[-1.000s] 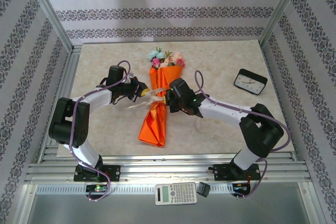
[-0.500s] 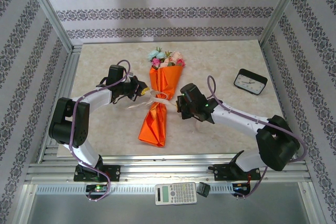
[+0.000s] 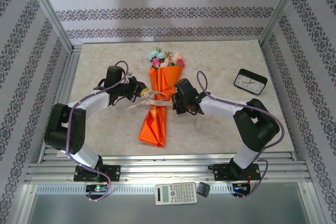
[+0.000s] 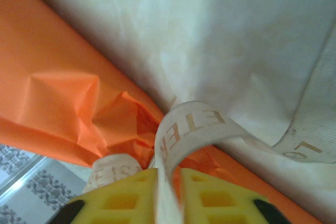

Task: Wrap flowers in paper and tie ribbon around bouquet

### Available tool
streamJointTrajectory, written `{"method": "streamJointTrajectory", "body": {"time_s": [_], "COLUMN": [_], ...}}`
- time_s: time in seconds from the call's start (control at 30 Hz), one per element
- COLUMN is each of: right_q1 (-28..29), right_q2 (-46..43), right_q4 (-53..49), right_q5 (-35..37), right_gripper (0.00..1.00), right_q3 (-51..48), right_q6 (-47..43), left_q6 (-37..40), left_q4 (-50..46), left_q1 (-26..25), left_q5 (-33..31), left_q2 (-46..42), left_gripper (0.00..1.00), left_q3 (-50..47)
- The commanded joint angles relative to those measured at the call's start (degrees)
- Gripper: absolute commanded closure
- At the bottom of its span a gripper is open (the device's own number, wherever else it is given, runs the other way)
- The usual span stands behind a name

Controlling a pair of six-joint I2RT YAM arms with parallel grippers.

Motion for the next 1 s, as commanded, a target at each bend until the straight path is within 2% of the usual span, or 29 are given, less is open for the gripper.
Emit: {"method": "streamJointTrajectory", "body": {"time_s": [0.0,0.13,0.23,0.33,0.53,0.7,0.97], "right_q1": [0.1,1.0,1.9,2.3,2.9,2.9,2.9], "right_q2": [-1.0,-5.3,-7.1,-5.4,3.5,9.7,12.0], "right_q4": [-0.3,-2.2,-2.8,-1.1,-0.2,-1.6,-3.2], "right_q5": [-0.9,-0.7,0.0,0.0,-1.2,-1.9,-2.6], "right_gripper": [0.69,0.55,0.52,0.52,0.53,0.58,0.59], "right_q3": [0.5,-0.1,0.3,2.7,12.5,19.1,19.3], "right_q6": [-0.7,-0.6,0.8,1.7,2.8,2.5,3.5], "left_q6": [-2.5,-4.4,-5.9,-7.0,-7.2,-7.8,-7.4], "left_q4": [2.3,4.7,6.6,8.1,8.3,9.5,9.1], "left_q1": [-0.8,-1.2,-1.3,-1.5,-1.5,-1.6,-1.7], "left_q5": [-0.5,-0.7,-1.1,-2.0,-2.9,-2.7,-2.8], "left_q2": [-1.3,-2.1,-2.9,-3.9,-5.0,-5.2,-5.9], "left_gripper": [1.0,1.0,1.0,1.0,1.0,1.0,1.0], "left_q3": [-1.3,-2.7,-4.1,-5.2,-6.0,-6.7,-6.3]}}
